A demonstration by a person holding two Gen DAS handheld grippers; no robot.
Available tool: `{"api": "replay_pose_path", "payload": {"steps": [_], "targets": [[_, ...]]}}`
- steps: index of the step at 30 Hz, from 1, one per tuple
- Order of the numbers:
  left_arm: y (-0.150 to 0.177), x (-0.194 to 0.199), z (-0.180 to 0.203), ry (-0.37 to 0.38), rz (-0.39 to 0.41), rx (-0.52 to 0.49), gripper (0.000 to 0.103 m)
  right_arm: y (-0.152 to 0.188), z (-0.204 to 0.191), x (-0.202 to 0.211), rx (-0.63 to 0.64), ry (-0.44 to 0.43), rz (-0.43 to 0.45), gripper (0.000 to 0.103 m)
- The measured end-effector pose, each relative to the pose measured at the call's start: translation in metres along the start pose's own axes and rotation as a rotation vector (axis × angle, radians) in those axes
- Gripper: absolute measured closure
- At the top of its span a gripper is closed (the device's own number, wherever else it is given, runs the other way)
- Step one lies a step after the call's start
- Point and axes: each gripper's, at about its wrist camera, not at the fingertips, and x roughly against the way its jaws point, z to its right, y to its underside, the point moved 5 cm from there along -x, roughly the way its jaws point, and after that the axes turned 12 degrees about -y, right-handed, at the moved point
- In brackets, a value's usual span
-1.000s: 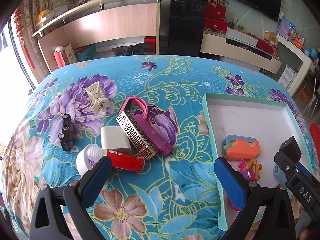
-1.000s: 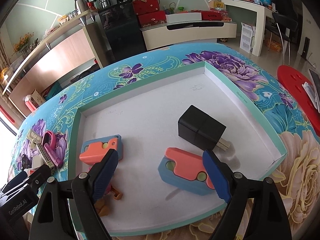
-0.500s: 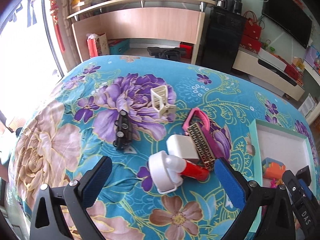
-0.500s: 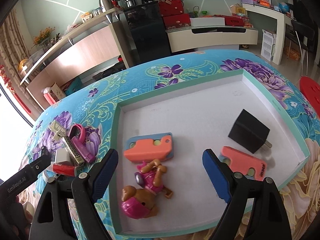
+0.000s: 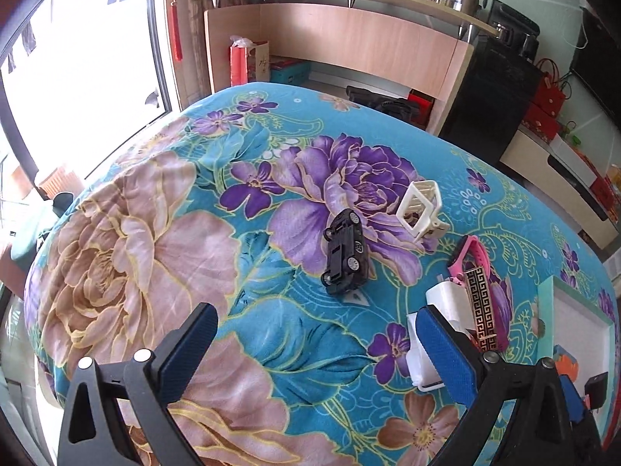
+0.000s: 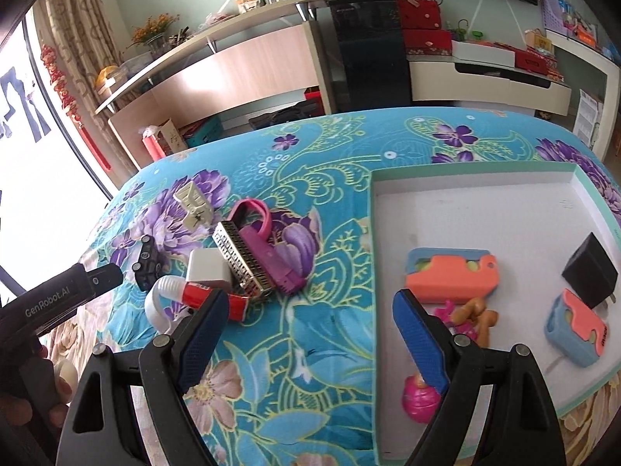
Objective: Organize rigid objects
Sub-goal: 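Move both open tools out of the box lid back over the object pile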
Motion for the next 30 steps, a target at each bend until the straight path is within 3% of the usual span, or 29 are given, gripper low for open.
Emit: {"api": "replay_pose_path", "payload": {"steps": [4, 15, 30], "targets": [[0.001, -0.009, -0.007, 0.007, -0.027, 0.025, 0.000, 0.002, -0.014, -0.014, 0.026, -0.013, -0.036, 0.016], [0.005, -0.034, -0.028, -0.027, -0.089, 0.087, 0.000, -0.002, -0.042, -0.053, -0.026, -0.151, -0.108, 0.016], [0.008, -0.042, -0.028, -0.010, -0.114, 0.104, 0.000, -0.002, -0.051, -0.078, -0.052, -0.241, -0.111, 0.016]]}}
